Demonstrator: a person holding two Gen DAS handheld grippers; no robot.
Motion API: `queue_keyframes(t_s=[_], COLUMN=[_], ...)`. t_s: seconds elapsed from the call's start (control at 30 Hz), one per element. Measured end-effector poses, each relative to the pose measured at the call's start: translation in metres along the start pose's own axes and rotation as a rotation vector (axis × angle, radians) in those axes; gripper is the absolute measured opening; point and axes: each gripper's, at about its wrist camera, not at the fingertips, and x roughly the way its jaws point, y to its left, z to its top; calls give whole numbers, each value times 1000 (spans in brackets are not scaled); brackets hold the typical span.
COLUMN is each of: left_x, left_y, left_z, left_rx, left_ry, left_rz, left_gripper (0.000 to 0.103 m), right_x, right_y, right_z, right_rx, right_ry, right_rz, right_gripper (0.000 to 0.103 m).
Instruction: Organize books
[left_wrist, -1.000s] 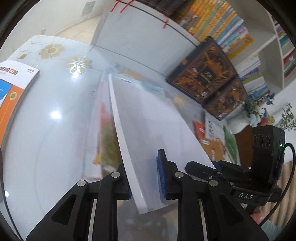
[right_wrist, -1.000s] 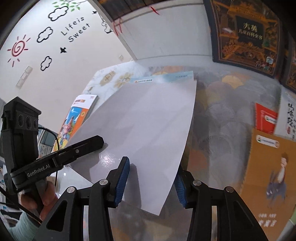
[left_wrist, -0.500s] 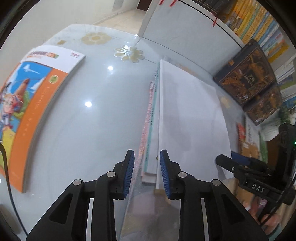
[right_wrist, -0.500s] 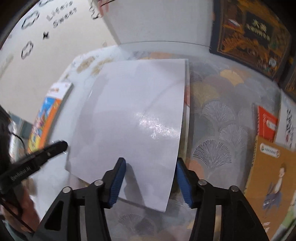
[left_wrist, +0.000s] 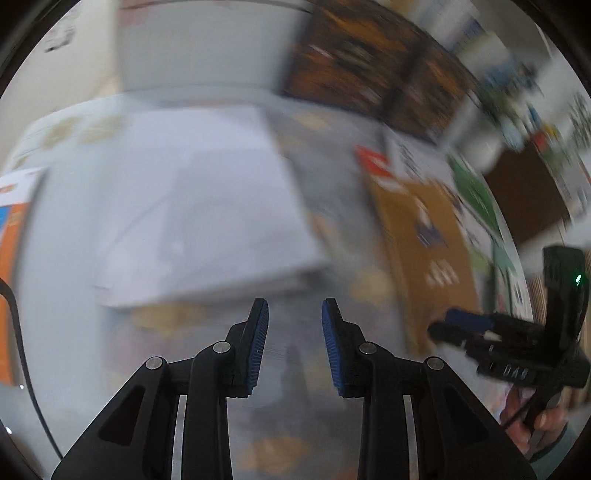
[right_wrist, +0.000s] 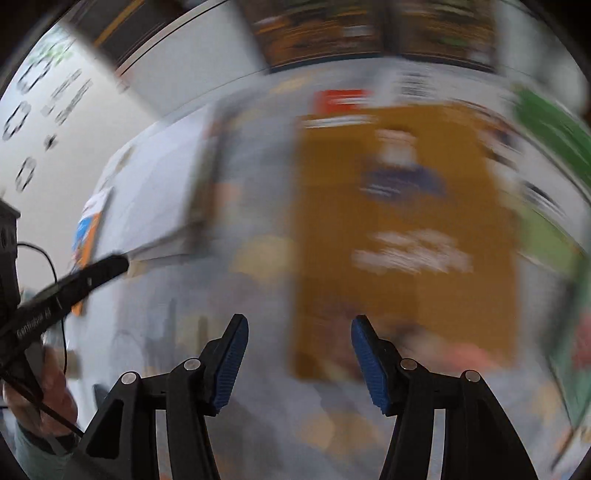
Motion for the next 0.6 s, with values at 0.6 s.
queue_keyframes(t_s=[0.6], left_x=[77], left_y=[-105], left_z=[-13], left_rx=[13], left_ry=[94], left_rz=[96], left_gripper=[29], right_x=[-8], right_y=[-101], right_z=[16], right_rx=[-5], right_ry=[-72], right_rz=[-117], right_gripper=[50])
